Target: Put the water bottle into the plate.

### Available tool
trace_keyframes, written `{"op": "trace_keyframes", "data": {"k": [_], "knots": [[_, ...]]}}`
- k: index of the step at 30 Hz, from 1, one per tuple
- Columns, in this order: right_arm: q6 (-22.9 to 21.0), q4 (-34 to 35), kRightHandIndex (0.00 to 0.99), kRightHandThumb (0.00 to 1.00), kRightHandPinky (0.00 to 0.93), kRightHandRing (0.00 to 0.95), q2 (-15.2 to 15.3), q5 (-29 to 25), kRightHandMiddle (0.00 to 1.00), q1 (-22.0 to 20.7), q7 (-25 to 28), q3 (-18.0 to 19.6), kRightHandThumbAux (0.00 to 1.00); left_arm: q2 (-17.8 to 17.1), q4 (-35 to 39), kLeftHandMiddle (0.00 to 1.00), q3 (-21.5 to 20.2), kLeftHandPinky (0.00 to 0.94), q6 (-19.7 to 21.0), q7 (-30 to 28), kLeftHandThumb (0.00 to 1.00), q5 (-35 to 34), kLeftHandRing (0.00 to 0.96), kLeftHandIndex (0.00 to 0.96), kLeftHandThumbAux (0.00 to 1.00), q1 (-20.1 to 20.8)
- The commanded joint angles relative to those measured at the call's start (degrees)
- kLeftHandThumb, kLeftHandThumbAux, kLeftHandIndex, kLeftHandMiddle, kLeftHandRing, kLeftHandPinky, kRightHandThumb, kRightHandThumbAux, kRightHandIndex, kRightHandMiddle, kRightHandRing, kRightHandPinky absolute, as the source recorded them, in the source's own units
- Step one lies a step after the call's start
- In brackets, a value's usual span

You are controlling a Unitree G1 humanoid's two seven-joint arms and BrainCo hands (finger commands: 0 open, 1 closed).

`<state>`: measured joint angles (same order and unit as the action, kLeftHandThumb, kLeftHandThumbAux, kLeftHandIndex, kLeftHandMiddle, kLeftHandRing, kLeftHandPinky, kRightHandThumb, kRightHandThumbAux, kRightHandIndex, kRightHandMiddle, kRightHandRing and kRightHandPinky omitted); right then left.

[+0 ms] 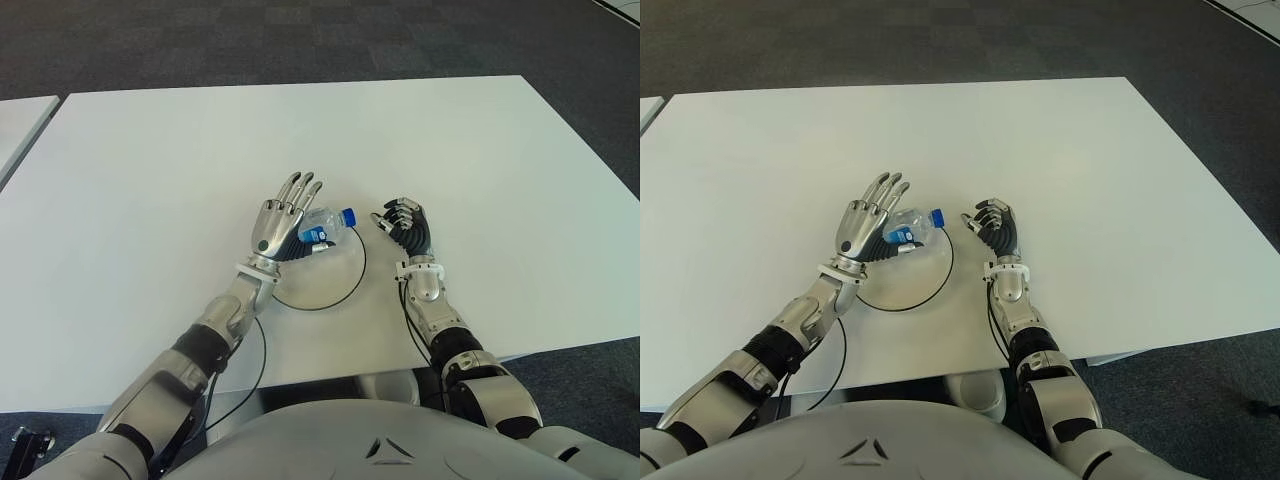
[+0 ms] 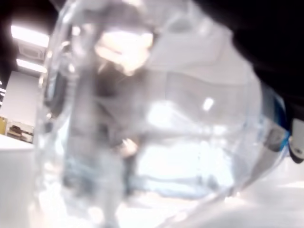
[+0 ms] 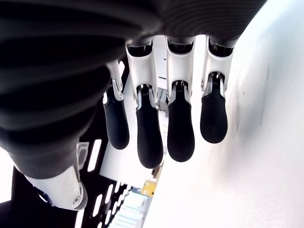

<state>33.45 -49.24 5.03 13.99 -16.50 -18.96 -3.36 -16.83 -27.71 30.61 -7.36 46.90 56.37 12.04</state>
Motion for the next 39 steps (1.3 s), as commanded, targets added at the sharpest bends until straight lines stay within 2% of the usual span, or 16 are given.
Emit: {"op": "trace_keyframes", "data": {"k": [1,11,26,34,39], "knots": [[-0.61,-0.77,0.431,0.706,0.624,0.612,-0.31,-0.38,0.595,0.31,0.15,0.26,0.729,0.42,-0.33,0.000,-0.17,0.000,2.26,2.26,0.073,0.89,0.000,0.000,0.429,-1.33],[-0.09,-0.75,0.431,0.708,0.624,0.618,-0.27,-0.33,0.601,0.29,0.19,0.16,0.728,1.14,0.84,0.000,0.07,0.000,6.03,5.67,0.100,2.28,0.000,0.000,0.360,-2.11],[0.04,-0.55,0.432,0.708,0.627,0.619,-0.37,-0.40,0.601,0.43,0.15,0.18,0.727,1.13,1.53,0.000,0.59,0.000,7.92,9.90,0.109,4.35,0.000,0.000,0.301,-2.44],[-0.43,-0.42,0.431,0.708,0.630,0.620,-0.28,-0.44,0.601,0.47,0.38,0.16,0.728,0.67,3.29,0.000,0.74,0.000,7.32,11.79,0.118,4.69,0.000,0.000,0.297,-3.20],[-0.38,-0.41,0.431,0.708,0.630,0.619,-0.30,-0.60,0.600,0.46,0.55,0.24,0.728,0.78,2.02,0.000,0.52,0.000,4.88,15.32,0.114,3.79,0.000,0.000,0.306,-2.68]]}}
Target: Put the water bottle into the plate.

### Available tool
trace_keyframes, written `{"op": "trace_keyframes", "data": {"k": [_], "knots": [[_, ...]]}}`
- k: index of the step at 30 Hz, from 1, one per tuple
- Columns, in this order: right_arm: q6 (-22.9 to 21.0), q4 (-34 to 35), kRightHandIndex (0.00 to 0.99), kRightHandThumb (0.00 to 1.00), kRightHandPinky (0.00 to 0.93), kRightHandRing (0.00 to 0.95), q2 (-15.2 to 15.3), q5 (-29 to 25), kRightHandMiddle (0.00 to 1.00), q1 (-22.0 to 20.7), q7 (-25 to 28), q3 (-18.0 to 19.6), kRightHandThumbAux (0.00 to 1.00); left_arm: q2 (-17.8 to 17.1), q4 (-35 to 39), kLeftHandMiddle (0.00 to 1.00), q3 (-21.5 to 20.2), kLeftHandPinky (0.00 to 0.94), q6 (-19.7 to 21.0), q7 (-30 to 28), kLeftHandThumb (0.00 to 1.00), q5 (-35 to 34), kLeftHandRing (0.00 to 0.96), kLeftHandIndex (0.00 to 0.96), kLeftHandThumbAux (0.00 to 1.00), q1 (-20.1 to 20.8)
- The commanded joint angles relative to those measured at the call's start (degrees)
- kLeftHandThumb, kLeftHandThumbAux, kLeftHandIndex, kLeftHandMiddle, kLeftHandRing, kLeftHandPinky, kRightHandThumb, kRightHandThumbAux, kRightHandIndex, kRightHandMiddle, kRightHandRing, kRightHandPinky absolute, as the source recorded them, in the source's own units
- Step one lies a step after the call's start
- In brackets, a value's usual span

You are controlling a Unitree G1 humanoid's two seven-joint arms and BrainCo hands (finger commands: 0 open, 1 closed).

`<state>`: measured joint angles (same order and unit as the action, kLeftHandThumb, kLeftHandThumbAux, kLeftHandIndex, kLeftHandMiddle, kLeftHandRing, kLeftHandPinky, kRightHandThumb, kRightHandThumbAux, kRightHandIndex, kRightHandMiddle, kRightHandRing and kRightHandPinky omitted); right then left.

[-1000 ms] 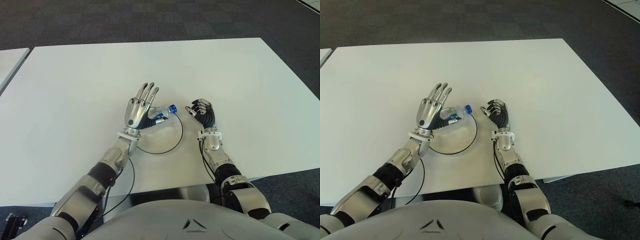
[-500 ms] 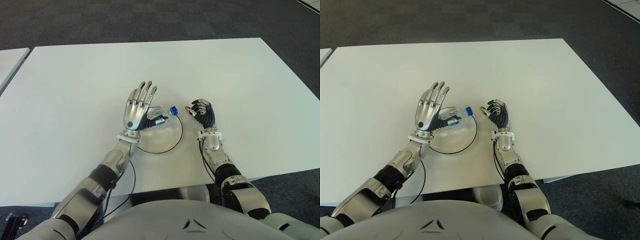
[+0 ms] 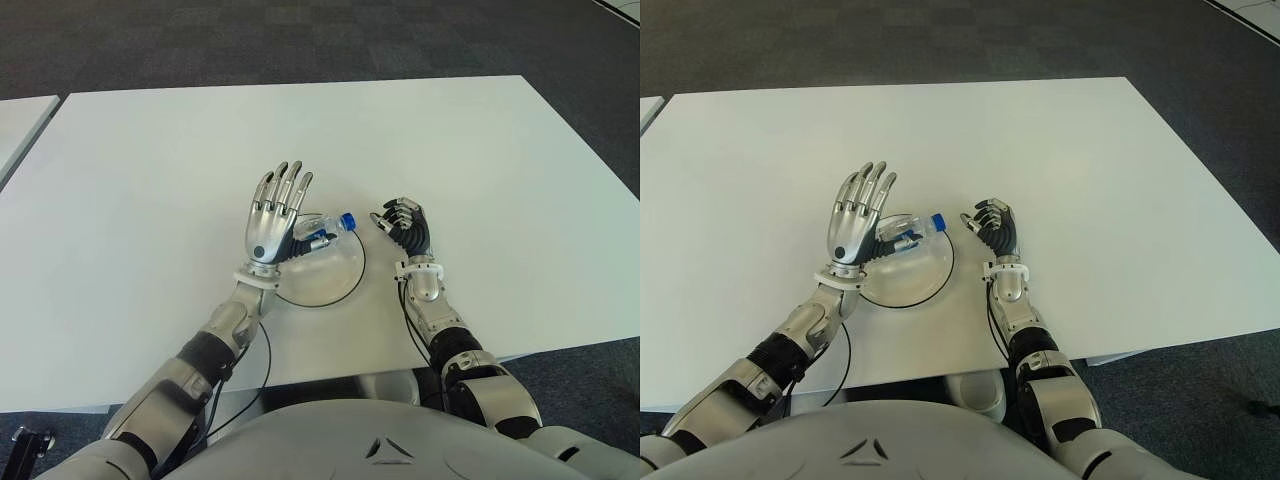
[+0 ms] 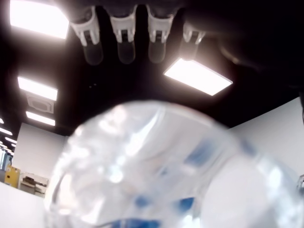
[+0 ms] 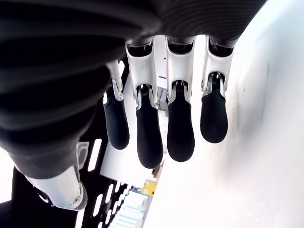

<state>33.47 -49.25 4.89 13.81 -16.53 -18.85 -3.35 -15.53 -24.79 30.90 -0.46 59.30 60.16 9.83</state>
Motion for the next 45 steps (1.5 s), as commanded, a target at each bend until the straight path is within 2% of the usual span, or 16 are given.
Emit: {"op": "trace_keyframes", "data": {"k": [1,5,11,16,19,22,25,30,31,33,35,39,43,45], "knots": [[-0.41,-0.39,0.431,0.708,0.629,0.619,-0.16,-0.43,0.600,0.49,0.46,0.23,0.728,-0.53,-1.06,0.000,0.15,0.000,-2.59,3.43,0.114,-0.29,0.000,0.000,0.306,-0.43],[-0.58,-0.19,0.431,0.708,0.629,0.619,-0.15,-0.39,0.600,0.58,0.47,0.24,0.728,-0.66,-1.30,0.000,-0.71,0.000,-5.70,5.00,0.113,-2.20,0.000,0.000,0.304,-0.81],[-0.34,-0.38,0.432,0.708,0.632,0.621,-0.11,-0.46,0.604,0.53,0.62,0.26,0.727,-0.48,-1.81,0.000,-3.78,0.000,-14.41,5.98,0.112,-9.10,0.000,0.000,0.296,-2.44],[-0.32,-0.27,0.432,0.708,0.634,0.622,-0.11,-0.52,0.605,0.54,0.75,0.27,0.727,-0.15,-0.71,0.000,-6.89,0.000,-19.70,1.88,0.114,-15.95,0.000,0.000,0.312,-4.78],[-0.43,-0.18,0.432,0.708,0.630,0.620,-0.14,-0.58,0.603,0.56,0.78,0.31,0.727,0.78,0.43,0.000,-8.82,0.000,-21.46,-1.23,0.115,-20.09,0.000,0.000,0.333,-6.35],[-0.56,-0.08,0.432,0.708,0.628,0.620,-0.13,-0.51,0.601,0.59,0.68,0.30,0.727,1.03,4.05,0.000,-12.01,0.000,-22.42,-7.54,0.116,-26.77,0.000,0.000,0.347,-8.56],[-0.49,-0.03,0.432,0.708,0.631,0.620,-0.11,-0.32,0.602,0.63,0.48,0.25,0.727,1.06,5.80,0.000,-14.88,0.000,-23.87,-12.78,0.119,-32.08,0.000,0.000,0.376,-8.73],[-0.44,-0.19,0.432,0.708,0.633,0.623,0.00,-0.27,0.606,0.56,0.57,0.19,0.727,3.24,3.31,0.000,-18.97,0.014,-26.63,-17.80,0.115,-39.12,0.000,0.000,0.433,-9.06],[-0.36,-0.28,0.432,0.708,0.632,0.623,0.00,-0.29,0.606,0.52,0.58,0.20,0.727,3.92,2.77,0.000,-20.11,0.033,-26.83,-19.38,0.116,-41.56,0.000,0.000,0.445,-9.26],[-0.23,-0.43,0.432,0.708,0.631,0.622,0.02,-0.33,0.607,0.48,0.60,0.23,0.727,4.87,1.97,0.000,-21.81,0.141,-27.26,-21.87,0.113,-44.80,0.000,0.000,0.507,-9.63],[-0.14,-0.53,0.432,0.708,0.630,0.622,0.06,-0.34,0.607,0.45,0.60,0.26,0.727,5.37,1.66,0.000,-22.91,0.188,-27.59,-23.71,0.108,-46.27,0.006,0.000,0.535,-9.99],[0.17,-0.80,0.432,0.708,0.628,0.622,0.12,-0.18,0.606,0.36,0.41,0.20,0.727,5.52,0.36,0.002,-25.78,0.289,-28.96,-28.57,0.091,-50.54,0.098,0.000,0.586,-11.91],[0.58,-1.20,0.432,0.708,0.622,0.623,0.10,0.00,0.611,0.22,0.05,0.15,0.727,5.17,-4.48,0.147,-29.63,0.357,-30.34,-34.87,0.072,-56.38,0.218,0.000,0.663,-12.85],[0.71,-1.39,0.433,0.708,0.619,0.624,0.07,0.01,0.615,0.15,-0.06,0.15,0.727,5.68,-5.09,0.225,-30.80,0.399,-29.71,-37.01,0.056,-57.92,0.286,0.047,0.721,-12.65]]}}
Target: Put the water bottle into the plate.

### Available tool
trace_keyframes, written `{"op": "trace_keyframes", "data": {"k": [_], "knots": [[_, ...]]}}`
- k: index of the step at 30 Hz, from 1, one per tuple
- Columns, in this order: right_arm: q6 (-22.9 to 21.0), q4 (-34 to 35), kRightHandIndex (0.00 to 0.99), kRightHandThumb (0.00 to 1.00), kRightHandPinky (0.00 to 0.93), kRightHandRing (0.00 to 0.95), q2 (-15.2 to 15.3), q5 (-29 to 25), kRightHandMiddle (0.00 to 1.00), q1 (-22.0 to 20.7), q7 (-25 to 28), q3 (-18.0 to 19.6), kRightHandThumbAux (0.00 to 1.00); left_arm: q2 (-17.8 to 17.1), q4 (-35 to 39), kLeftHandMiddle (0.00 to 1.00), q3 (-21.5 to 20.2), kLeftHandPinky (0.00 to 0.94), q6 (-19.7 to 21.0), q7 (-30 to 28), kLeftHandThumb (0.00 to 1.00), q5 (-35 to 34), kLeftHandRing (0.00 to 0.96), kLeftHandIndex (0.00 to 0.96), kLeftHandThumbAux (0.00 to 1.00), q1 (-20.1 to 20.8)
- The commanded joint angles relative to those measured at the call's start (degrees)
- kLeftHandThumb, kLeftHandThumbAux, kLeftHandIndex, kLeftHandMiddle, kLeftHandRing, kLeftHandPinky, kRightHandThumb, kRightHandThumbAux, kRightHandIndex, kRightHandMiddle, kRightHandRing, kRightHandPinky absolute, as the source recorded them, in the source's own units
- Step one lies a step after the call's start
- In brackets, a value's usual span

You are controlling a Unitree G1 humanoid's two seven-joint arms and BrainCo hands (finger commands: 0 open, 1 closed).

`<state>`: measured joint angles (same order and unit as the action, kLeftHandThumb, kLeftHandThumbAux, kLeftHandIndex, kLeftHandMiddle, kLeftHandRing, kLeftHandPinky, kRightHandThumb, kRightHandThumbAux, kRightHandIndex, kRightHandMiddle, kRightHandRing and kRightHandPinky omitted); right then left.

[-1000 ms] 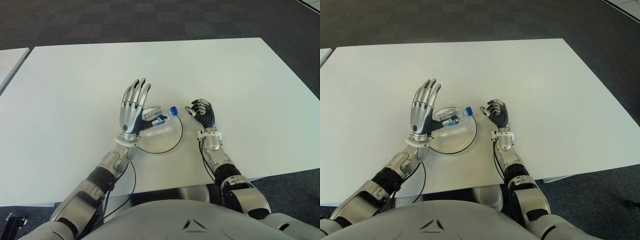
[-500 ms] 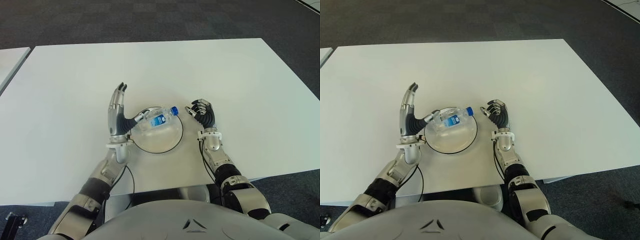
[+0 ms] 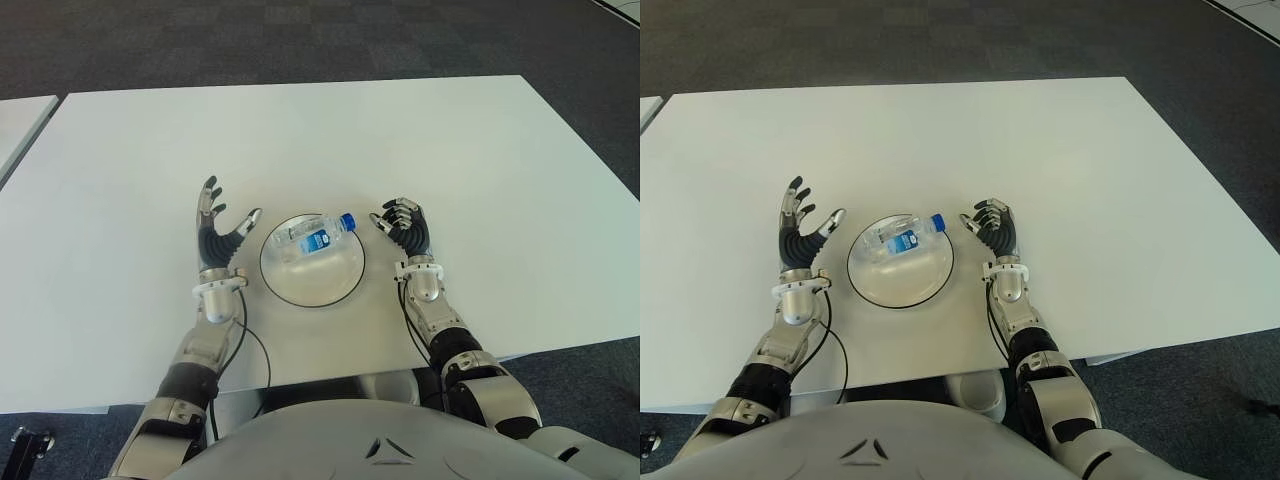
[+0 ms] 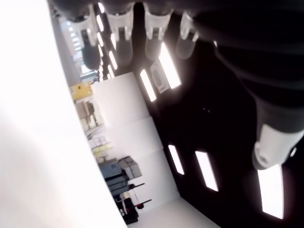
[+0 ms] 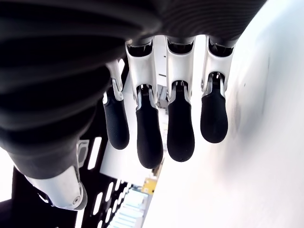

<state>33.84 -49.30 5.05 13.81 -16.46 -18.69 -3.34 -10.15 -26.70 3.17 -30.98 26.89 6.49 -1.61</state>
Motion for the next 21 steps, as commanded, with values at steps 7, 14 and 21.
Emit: {"op": "trace_keyframes", "data": {"k": [7,14,21], "knots": [[0.85,-1.92,0.433,0.709,0.622,0.625,-0.10,0.09,0.621,-0.11,-0.62,0.08,0.726,3.37,1.52,0.362,-5.61,0.480,5.36,-7.59,0.019,-7.31,0.418,0.236,0.810,-1.17],[1.36,-2.53,0.433,0.708,0.624,0.625,-0.09,0.03,0.623,-0.29,-0.70,0.18,0.726,5.58,4.78,0.507,-8.71,0.549,10.99,-8.12,0.348,-9.08,0.525,0.405,0.812,-1.72],[1.00,-2.70,0.433,0.708,0.619,0.619,-0.16,0.21,0.617,-0.37,-1.07,0.15,0.726,6.70,7.56,0.621,-9.96,0.651,14.06,-7.60,0.679,-7.40,0.628,0.434,0.726,-2.13]]}}
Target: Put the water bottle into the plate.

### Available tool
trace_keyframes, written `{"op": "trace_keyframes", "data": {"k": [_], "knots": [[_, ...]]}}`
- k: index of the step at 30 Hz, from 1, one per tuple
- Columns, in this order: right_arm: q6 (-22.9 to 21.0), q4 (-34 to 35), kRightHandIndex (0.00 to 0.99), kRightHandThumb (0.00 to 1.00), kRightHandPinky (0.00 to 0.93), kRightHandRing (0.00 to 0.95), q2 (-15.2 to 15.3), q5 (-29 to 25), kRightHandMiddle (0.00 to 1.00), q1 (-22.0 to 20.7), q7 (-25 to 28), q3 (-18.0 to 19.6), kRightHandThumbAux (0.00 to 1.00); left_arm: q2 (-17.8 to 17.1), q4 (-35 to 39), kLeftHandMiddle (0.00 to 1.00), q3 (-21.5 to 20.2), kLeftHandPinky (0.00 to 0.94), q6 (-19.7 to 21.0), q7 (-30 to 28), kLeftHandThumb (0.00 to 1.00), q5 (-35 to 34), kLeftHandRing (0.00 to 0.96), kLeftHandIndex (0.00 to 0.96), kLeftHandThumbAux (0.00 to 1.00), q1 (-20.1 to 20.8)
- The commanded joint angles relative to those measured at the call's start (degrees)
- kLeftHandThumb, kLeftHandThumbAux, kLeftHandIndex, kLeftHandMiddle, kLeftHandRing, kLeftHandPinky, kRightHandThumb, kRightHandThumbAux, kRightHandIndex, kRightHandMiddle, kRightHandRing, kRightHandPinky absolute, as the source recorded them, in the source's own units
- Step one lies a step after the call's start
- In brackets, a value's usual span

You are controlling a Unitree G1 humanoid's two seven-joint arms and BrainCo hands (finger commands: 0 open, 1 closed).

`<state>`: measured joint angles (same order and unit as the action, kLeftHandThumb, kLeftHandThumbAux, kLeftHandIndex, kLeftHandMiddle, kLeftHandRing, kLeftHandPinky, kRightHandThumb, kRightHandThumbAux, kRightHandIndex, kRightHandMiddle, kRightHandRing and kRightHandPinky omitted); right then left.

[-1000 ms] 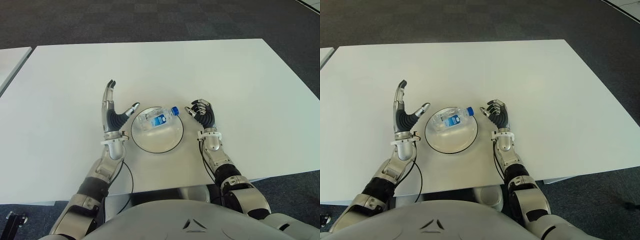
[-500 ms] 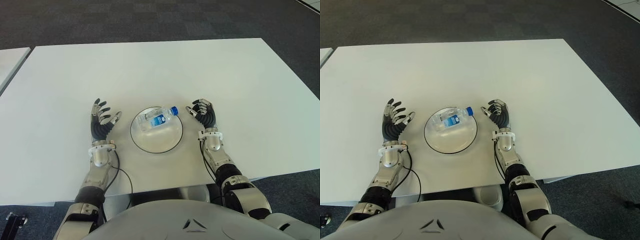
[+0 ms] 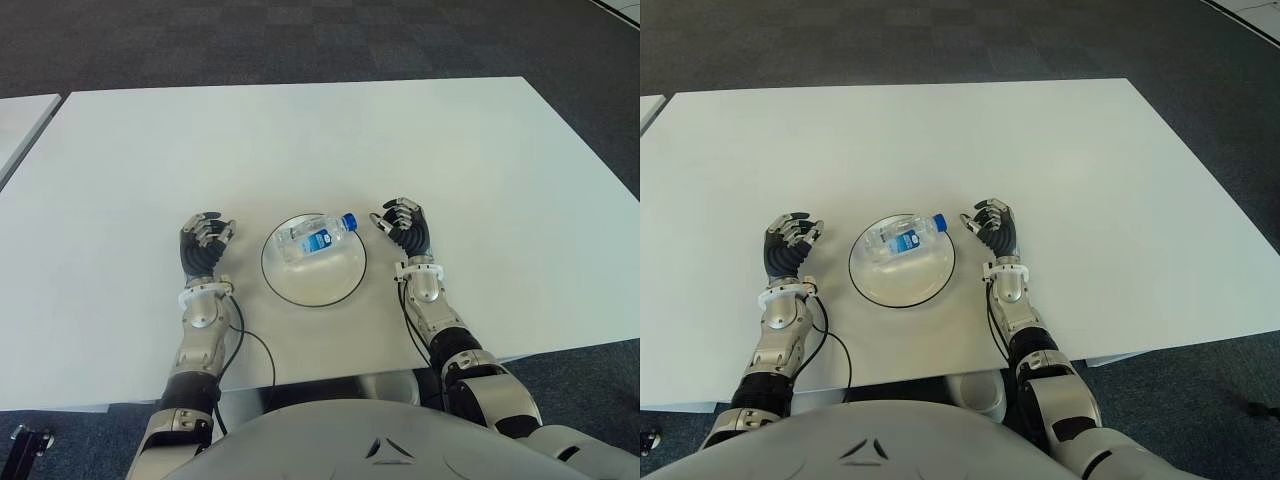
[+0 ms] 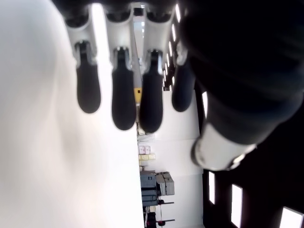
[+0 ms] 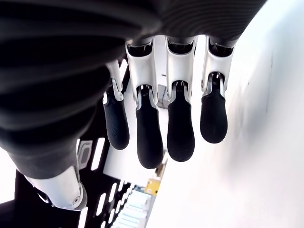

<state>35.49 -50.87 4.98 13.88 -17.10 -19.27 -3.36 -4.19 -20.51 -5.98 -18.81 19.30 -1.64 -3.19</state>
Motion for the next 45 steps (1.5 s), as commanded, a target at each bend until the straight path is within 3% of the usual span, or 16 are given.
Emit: {"op": "trace_keyframes", "data": {"k": [1,11,29,45], "knots": [[-0.78,-1.07,0.433,0.708,0.618,0.619,-0.10,0.18,0.616,0.28,-0.53,0.14,0.726,0.85,1.64,0.628,-0.84,0.654,2.07,-0.16,0.684,0.92,0.634,0.434,0.724,-0.60],[-1.33,-0.49,0.432,0.708,0.630,0.623,-0.05,0.45,0.611,0.47,-0.39,-0.13,0.727,0.82,1.50,0.667,-0.35,0.628,2.10,-3.34,0.707,1.23,0.651,0.439,0.716,-0.92],[-2.24,0.91,0.432,0.708,0.630,0.624,-0.14,0.32,0.613,0.94,0.05,-0.13,0.727,-1.09,-0.40,0.733,0.91,0.717,1.62,-9.14,0.709,4.13,0.725,0.439,0.713,-1.32],[-1.45,1.66,0.432,0.707,0.631,0.623,0.10,0.18,0.612,1.43,0.52,-0.04,0.727,-3.64,-9.97,0.728,1.31,0.711,-0.55,-11.49,0.708,6.20,0.721,0.437,0.717,1.38]]}}
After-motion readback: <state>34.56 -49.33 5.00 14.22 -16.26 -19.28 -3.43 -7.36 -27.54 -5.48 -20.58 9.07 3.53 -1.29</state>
